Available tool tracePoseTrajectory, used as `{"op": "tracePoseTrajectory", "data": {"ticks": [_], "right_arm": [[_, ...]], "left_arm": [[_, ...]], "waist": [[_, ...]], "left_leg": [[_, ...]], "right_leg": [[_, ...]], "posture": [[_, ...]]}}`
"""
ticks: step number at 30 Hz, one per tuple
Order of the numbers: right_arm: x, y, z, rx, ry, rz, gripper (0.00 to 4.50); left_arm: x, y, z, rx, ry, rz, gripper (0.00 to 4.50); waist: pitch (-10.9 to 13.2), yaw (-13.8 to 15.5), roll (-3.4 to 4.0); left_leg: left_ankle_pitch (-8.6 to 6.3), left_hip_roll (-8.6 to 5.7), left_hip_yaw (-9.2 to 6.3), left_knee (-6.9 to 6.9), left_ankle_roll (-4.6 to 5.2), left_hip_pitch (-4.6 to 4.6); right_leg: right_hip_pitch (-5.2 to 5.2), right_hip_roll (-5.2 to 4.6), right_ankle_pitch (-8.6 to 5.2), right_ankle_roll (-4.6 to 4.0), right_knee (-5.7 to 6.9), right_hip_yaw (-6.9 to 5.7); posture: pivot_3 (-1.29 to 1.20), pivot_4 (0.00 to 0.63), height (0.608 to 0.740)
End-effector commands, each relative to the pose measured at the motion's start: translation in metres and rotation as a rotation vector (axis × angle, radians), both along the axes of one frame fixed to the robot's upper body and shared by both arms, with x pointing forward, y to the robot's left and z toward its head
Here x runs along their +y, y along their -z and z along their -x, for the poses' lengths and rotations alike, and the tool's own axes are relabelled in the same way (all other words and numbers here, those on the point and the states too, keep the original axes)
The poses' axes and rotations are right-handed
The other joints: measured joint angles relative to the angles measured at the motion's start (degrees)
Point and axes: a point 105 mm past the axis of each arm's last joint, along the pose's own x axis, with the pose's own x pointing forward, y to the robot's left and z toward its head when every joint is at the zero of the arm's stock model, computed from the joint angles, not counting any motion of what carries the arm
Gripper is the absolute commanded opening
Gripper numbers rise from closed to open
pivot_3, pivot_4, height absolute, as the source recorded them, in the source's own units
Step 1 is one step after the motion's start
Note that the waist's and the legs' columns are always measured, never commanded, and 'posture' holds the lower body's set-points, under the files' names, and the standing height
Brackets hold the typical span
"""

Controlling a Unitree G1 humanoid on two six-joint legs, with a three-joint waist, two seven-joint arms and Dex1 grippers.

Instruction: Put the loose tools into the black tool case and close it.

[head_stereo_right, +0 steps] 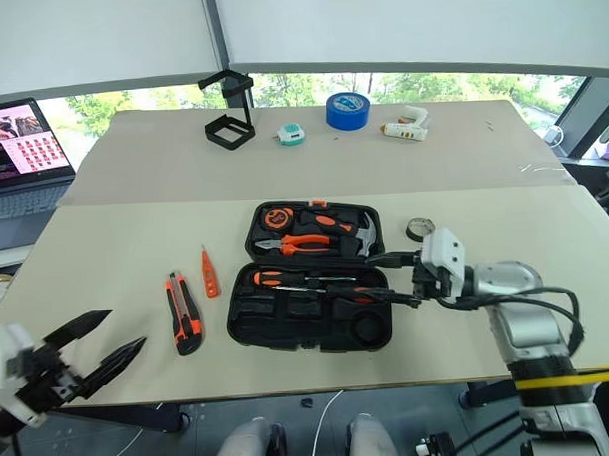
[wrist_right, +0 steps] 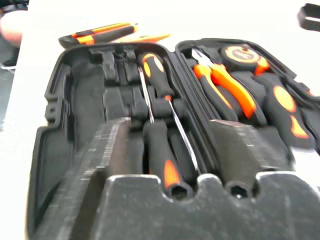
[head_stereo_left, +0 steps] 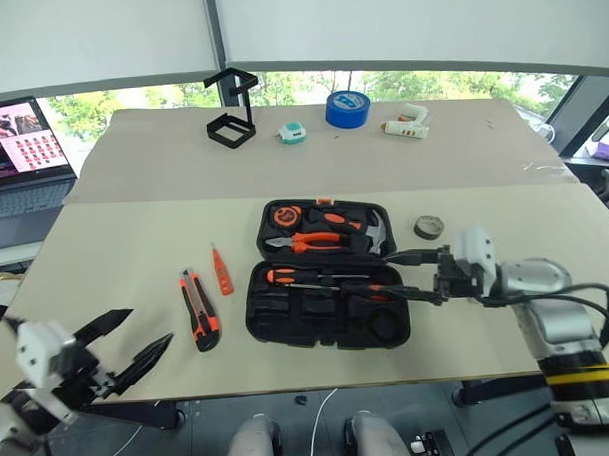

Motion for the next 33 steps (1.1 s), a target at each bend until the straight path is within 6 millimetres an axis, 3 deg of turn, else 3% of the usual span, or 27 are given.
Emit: {"op": "tracePoseTrajectory", "data": {"ticks": [1,4,10,11,15,19,26,30,33], "right_arm": [[-0.026,-0.022,0.006,-0.166,0.048,-0.07,4.47],[-0.041,-0.018,0.009,-0.119,0.114,-0.116,4.47],[-0.035,-0.021,0.011,-0.146,0.094,-0.109,4.47],[-0.032,-0.024,0.01,-0.144,0.08,-0.107,4.47],[-0.017,-0.041,0.005,-0.174,0.019,-0.089,4.47],[-0.004,-0.053,0.002,-0.204,-0.029,-0.083,4.47],[0.012,-0.061,0.001,-0.216,-0.082,-0.093,4.47],[0.013,-0.062,0.002,-0.222,-0.075,-0.099,4.47],[0.013,-0.062,0.004,-0.226,-0.066,-0.104,4.47]], "left_arm": [[0.049,0.007,0.024,0.08,-0.272,-0.077,4.5],[0.062,0.014,0.036,0.14,-0.335,-0.064,4.5],[0.052,0.009,0.015,0.243,-0.325,-0.02,4.5],[0.046,0.004,0.003,0.275,-0.331,-0.022,4.5],[-0.017,-0.038,-0.059,0.269,-0.166,0.109,4.5],[-0.052,-0.045,-0.098,0.361,-0.161,0.109,4.5],[-0.101,-0.03,-0.144,0.451,-0.183,0.057,4.5],[-0.111,-0.015,-0.157,0.475,-0.23,-0.003,4.5],[-0.108,-0.007,-0.159,0.49,-0.269,-0.048,4.5]], "waist": [[0.0,-0.1,-0.01],[0.0,-0.2,-0.12],[0.1,0.5,-0.19],[0.1,0.6,-0.18],[0.1,1.3,-0.14],[0.2,1.0,-0.17],[0.3,0.1,-0.29],[0.3,0.2,-0.3],[0.3,0.4,-0.32]], "left_leg": [[0.0,0.01,0.0,0.0,0.0,0.01],[-0.01,0.0,0.0,0.0,-0.01,0.06],[-0.06,0.02,-0.05,0.08,-0.13,0.07],[-0.05,0.03,-0.07,0.08,-0.13,0.08],[0.03,0.01,-0.16,0.12,-0.13,0.07],[0.08,-0.07,-0.24,0.17,-0.15,0.09],[0.02,-0.18,-0.26,0.05,-0.34,-0.01],[0.01,-0.23,-0.26,0.05,-0.34,0.02],[0.01,-0.22,-0.27,0.05,-0.34,0.0]], "right_leg": [[0.0,0.02,-0.07,-0.1,0.0,0.01],[0.04,0.03,-0.15,-0.08,0.02,0.01],[0.02,-0.03,-0.32,-0.39,0.15,-0.02],[0.02,-0.03,-0.31,-0.39,0.16,-0.02],[0.07,-0.05,-0.21,-0.21,0.26,-0.02],[0.21,0.03,0.16,0.23,0.18,0.04],[0.11,0.18,0.14,0.35,0.1,0.04],[0.14,0.17,0.14,0.34,0.07,0.08],[0.13,0.16,0.13,0.33,0.09,0.06]], "posture": [[0.0,0.15,0.74],[0.0,0.15,0.74],[0.0,0.15,0.74],[0.0,0.15,0.74],[0.0,0.15,0.74],[0.0,0.15,0.74],[0.0,0.15,0.74],[0.0,0.15,0.74],[0.0,0.15,0.74]]}}
